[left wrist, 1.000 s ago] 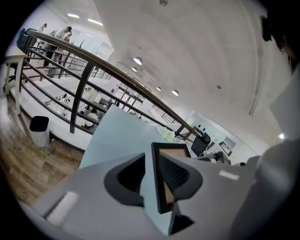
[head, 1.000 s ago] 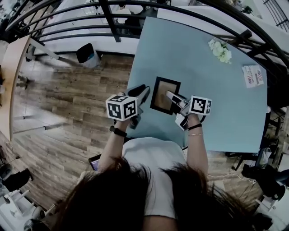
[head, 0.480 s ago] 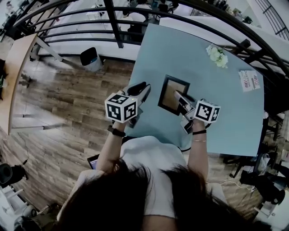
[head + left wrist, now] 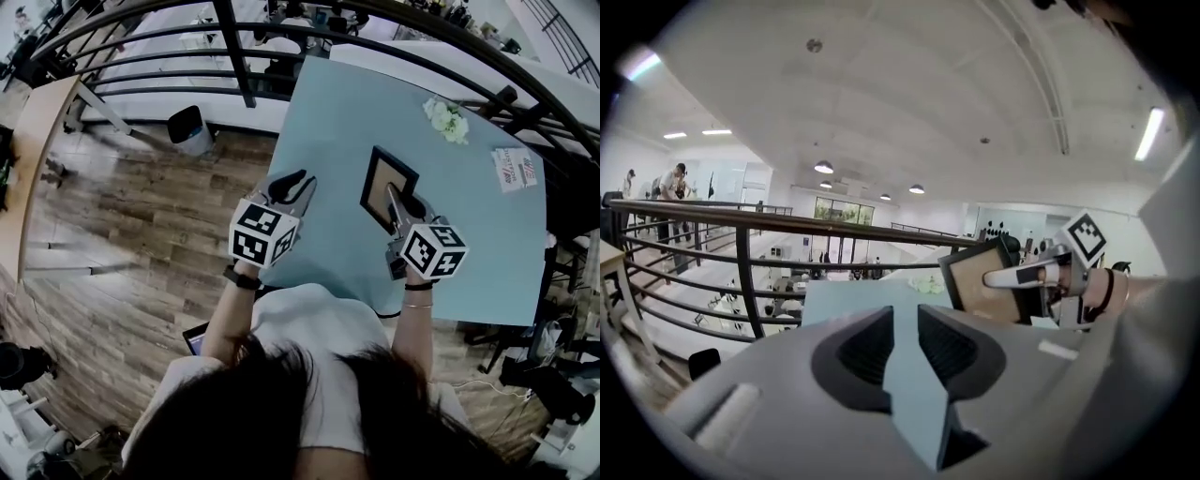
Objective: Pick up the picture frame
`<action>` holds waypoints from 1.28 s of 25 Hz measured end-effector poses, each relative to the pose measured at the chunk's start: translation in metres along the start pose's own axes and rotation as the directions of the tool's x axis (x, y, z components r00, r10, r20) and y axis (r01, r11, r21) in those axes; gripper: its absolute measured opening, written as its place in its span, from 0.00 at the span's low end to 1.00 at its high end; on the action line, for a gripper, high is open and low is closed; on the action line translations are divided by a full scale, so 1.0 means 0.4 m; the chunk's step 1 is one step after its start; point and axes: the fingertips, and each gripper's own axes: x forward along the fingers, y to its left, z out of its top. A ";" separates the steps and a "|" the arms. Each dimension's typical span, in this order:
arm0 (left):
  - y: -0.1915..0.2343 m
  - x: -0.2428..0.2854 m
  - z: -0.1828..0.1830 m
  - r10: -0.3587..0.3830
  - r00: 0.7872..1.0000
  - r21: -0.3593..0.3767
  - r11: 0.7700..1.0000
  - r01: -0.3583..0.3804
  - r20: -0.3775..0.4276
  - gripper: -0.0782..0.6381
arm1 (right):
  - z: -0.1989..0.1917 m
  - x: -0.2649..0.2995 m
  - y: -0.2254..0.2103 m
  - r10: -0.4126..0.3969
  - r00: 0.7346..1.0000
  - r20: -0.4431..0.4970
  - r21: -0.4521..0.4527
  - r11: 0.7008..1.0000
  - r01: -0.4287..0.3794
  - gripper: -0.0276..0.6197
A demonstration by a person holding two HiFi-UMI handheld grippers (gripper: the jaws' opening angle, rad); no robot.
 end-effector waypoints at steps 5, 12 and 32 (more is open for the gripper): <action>0.010 -0.018 0.042 0.040 0.995 0.039 0.998 -0.043 0.091 0.28 | 0.047 -0.031 0.002 -0.082 0.991 0.101 -0.169 0.981 0.098 0.06; 0.005 -0.030 0.062 0.028 0.989 0.040 0.999 -0.034 0.142 0.27 | 0.066 -0.050 0.020 -0.136 0.975 0.178 -0.326 0.926 0.189 0.06; 0.054 -0.060 0.066 0.100 0.978 0.044 0.993 -0.110 0.186 0.19 | 0.043 -0.023 0.037 -0.132 0.978 0.163 -0.342 0.922 0.181 0.06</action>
